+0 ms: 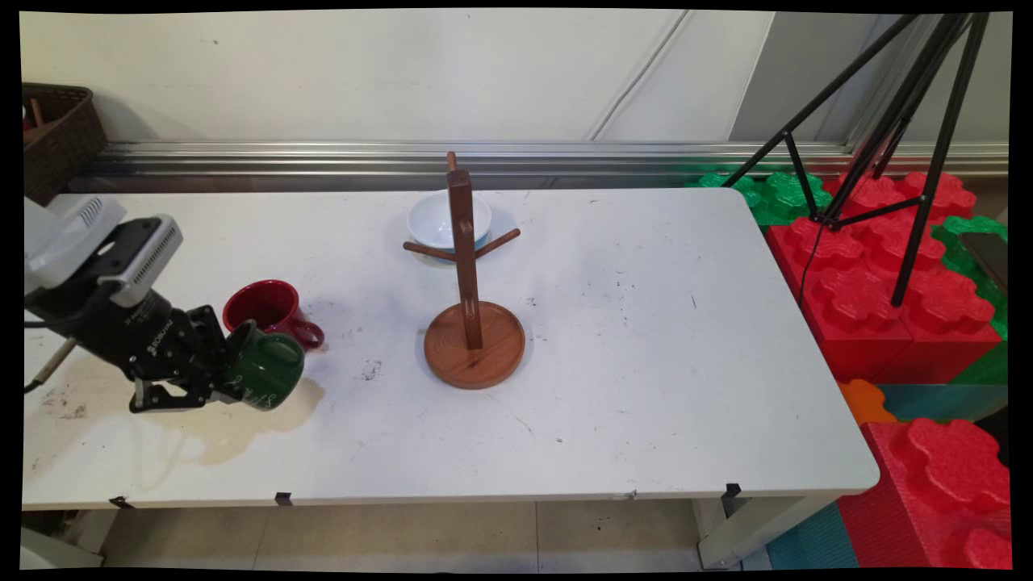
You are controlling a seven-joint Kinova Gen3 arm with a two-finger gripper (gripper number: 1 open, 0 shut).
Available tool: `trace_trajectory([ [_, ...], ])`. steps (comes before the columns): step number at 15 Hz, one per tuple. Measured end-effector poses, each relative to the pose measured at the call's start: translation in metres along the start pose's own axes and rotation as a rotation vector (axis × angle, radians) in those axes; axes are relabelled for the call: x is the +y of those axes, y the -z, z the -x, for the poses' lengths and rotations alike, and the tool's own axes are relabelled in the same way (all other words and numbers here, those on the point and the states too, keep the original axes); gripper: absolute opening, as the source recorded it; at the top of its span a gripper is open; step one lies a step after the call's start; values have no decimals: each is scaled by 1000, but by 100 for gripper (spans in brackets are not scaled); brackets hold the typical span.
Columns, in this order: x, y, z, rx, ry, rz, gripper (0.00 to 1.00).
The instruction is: Place the picked object on the table
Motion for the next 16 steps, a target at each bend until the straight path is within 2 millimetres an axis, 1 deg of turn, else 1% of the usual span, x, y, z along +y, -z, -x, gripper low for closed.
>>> trace_trajectory([
  [5, 2, -12, 9, -33, 0, 3, 0],
  [16, 6, -33, 21, -77, 15, -2, 0],
])
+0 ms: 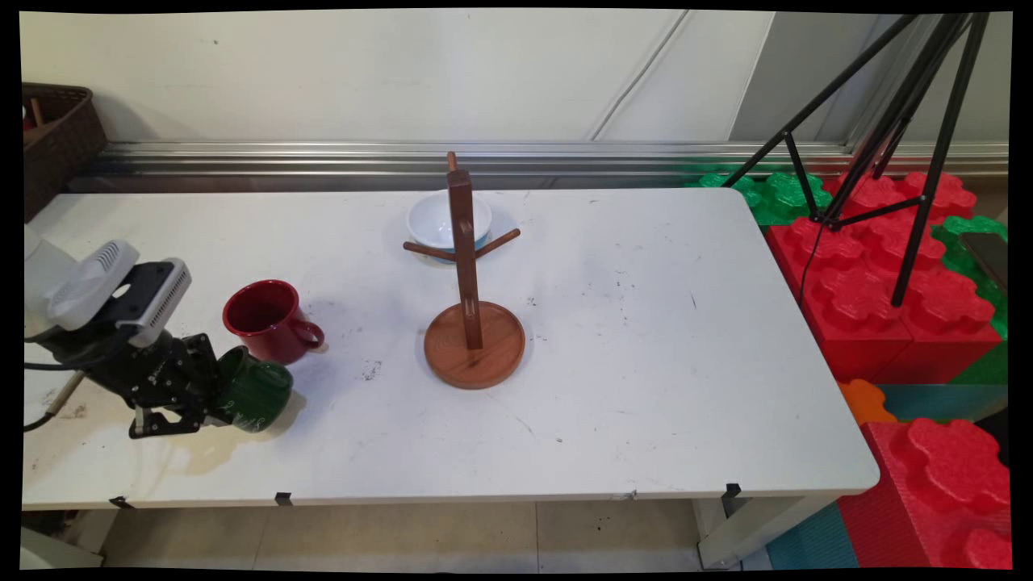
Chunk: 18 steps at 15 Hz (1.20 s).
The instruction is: Place the picked object on the table
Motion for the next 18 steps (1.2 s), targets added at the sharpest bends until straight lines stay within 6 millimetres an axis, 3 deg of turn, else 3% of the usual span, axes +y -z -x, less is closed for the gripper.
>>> trace_trajectory([
  [15, 2, -13, 8, -21, 8, 2, 0],
  [16, 2, -13, 8, -20, 9, 2, 100],
  [18, 1, -14, 8, -16, 10, 0, 100],
])
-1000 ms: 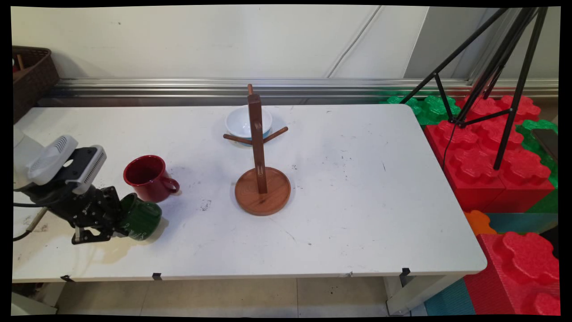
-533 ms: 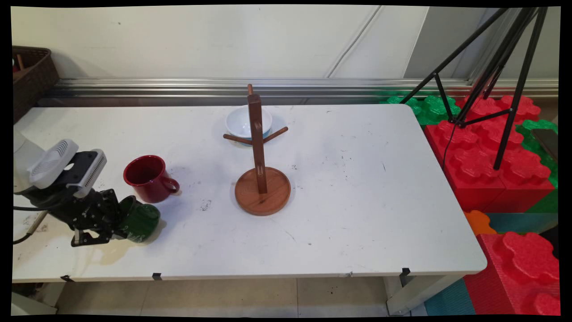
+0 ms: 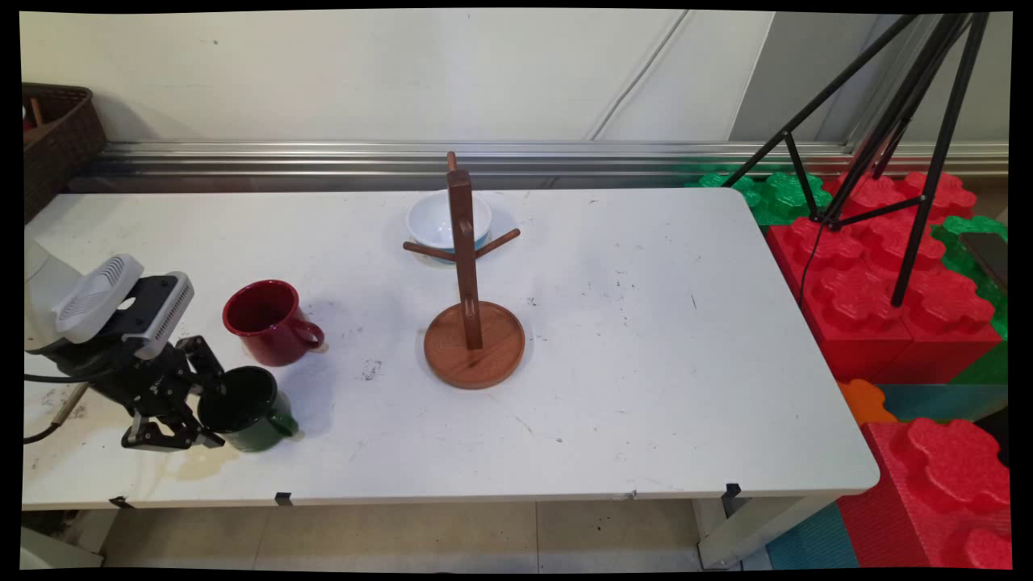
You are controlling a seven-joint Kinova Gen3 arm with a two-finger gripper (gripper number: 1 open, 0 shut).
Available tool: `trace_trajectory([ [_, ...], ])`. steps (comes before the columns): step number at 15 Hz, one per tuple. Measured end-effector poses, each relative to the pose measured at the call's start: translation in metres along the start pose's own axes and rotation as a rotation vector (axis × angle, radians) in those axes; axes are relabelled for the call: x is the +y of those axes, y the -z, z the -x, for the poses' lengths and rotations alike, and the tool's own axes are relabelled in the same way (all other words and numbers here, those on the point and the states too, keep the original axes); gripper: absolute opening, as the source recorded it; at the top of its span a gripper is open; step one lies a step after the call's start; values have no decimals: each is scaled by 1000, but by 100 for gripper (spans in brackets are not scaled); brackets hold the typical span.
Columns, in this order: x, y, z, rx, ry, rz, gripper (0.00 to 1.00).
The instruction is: Place the picked object on the table
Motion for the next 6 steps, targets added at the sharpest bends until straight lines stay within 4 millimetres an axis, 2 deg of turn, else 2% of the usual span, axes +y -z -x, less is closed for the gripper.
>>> trace_trajectory([
  [6, -1, 0, 0, 8, 6, -3, 100],
])
